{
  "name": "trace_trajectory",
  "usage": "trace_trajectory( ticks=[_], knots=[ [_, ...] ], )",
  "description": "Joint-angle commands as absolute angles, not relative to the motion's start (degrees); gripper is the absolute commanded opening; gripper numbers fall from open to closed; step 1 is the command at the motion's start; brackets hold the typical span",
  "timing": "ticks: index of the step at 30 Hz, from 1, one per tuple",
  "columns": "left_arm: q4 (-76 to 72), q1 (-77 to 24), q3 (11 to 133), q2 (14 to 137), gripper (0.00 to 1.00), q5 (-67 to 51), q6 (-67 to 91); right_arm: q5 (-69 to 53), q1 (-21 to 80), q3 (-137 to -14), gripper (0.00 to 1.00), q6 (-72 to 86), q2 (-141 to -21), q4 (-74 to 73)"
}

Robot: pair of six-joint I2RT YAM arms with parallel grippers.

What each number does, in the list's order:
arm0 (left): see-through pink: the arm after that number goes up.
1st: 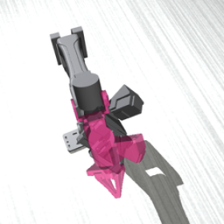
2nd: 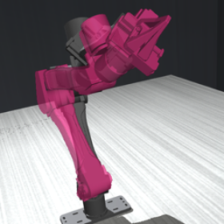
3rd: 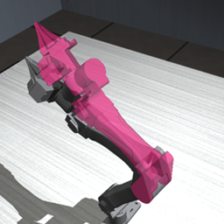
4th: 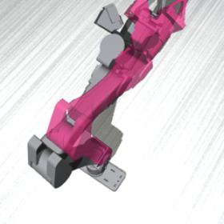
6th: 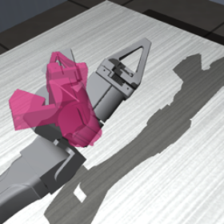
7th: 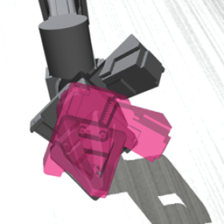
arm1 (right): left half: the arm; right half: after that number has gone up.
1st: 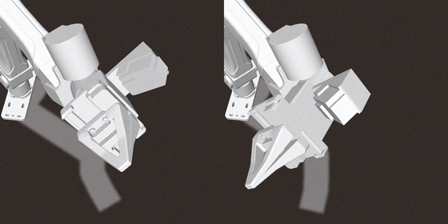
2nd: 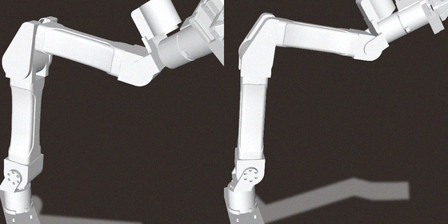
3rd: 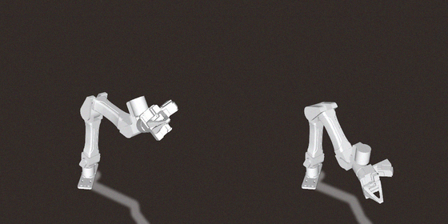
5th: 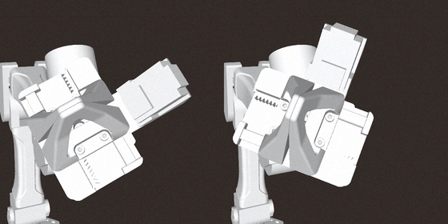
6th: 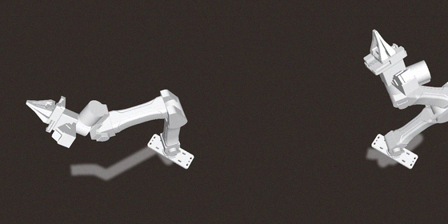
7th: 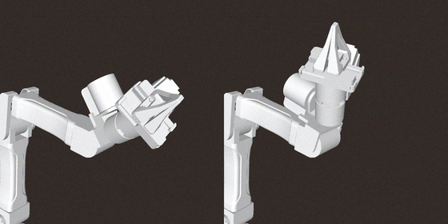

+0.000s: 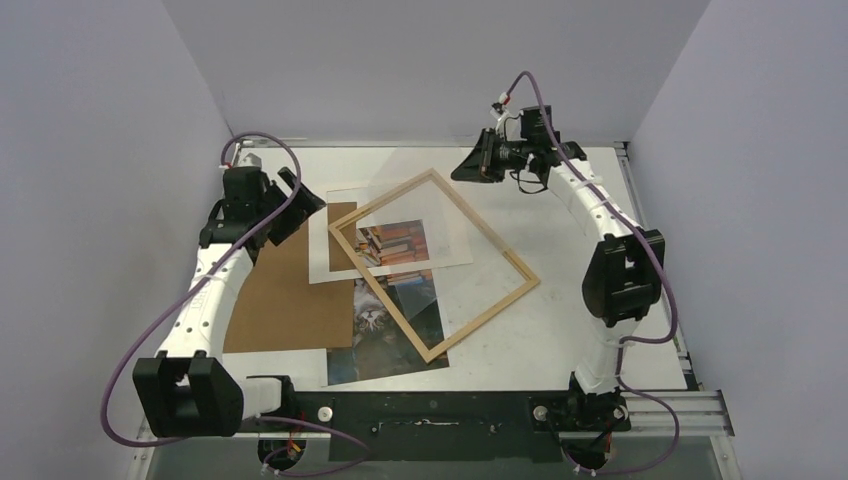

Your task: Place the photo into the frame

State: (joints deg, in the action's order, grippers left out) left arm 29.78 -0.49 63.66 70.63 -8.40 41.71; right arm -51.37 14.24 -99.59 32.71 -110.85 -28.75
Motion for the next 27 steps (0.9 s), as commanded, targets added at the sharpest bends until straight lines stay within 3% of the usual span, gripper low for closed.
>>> trace_trajectory(
  ticks=[1,9,15,24,27],
  knots=[
    [27.95,-0.31,65.11,74.1,0.8,-8.66,40.32,-53.09,15.08,-104.01,0.0,38.67,-101.82,-22.95],
    [26.12,-1.81,64.05,89.51,0.75,-14.7,45.41,-51.96,16.27,-104.85,0.0,40.79,-98.51,-23.24],
    [31.25,-6.08,74.04,102.34,0.74,-14.39,44.39,-50.34,16.26,-105.34,0.0,42.93,-97.97,-22.5],
    [42.45,-9.3,87.67,115.78,0.51,-7.28,42.84,-53.53,16.35,-103.77,0.0,46.66,-97.21,-19.3],
    [44.94,-9.83,90.76,118.88,0.48,-5.71,40.97,-53.79,16.35,-103.49,0.0,46.89,-96.78,-19.28]
  ],
)
